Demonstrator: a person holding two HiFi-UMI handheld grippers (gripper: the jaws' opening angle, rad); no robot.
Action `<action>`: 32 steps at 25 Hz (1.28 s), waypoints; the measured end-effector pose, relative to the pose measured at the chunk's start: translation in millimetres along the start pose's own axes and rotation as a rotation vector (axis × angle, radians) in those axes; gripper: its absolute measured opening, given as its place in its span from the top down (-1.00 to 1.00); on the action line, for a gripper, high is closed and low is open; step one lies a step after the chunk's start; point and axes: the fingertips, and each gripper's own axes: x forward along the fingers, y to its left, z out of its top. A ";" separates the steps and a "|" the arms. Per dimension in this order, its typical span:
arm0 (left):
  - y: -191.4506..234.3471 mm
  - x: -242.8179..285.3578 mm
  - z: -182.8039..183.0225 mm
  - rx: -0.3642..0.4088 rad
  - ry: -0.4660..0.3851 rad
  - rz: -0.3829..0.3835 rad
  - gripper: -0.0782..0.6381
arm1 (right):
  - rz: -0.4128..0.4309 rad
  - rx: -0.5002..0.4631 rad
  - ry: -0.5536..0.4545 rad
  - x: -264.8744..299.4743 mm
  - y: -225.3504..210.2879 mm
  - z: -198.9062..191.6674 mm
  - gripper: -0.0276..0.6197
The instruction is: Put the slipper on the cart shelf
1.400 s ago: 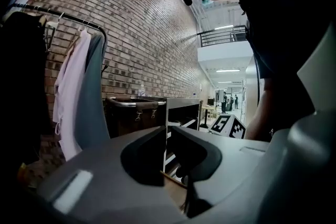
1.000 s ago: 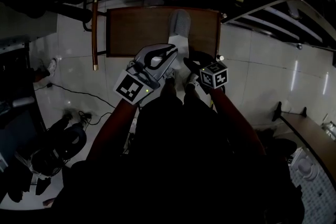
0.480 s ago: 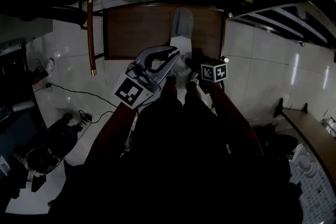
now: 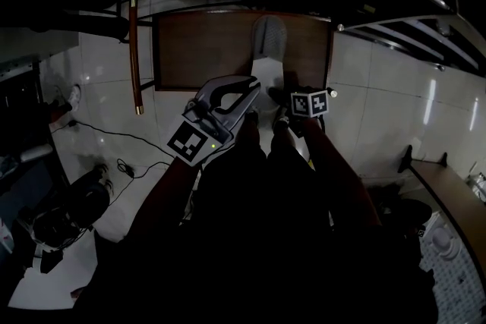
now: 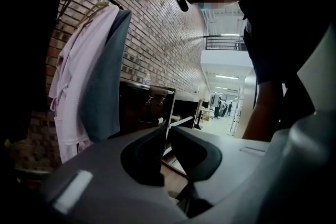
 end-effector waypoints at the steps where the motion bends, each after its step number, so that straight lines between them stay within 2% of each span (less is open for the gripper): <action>1: 1.3 -0.8 -1.6 -0.003 0.004 0.001 0.68 | 0.002 0.002 0.008 1.9 0.0 -0.8 0.25; 5: 8.3 -4.8 -7.3 -0.018 0.008 0.014 0.68 | 0.005 -0.014 0.015 7.2 -0.2 0.5 0.28; 8: 11.6 -9.1 -8.4 -0.021 0.011 0.019 0.68 | 0.013 0.007 0.011 8.4 -0.9 0.7 0.45; 13: 12.4 -12.7 -8.5 -0.021 0.007 0.025 0.68 | 0.065 0.037 -0.023 1.4 7.5 3.6 0.60; 18: 9.6 -12.1 -5.9 -0.011 0.006 0.023 0.68 | 0.050 -0.018 -0.074 -15.0 10.1 14.8 0.70; 32: -17.6 -8.8 24.5 0.027 -0.047 0.029 0.68 | 0.070 -0.104 -0.199 -93.0 35.1 31.1 0.72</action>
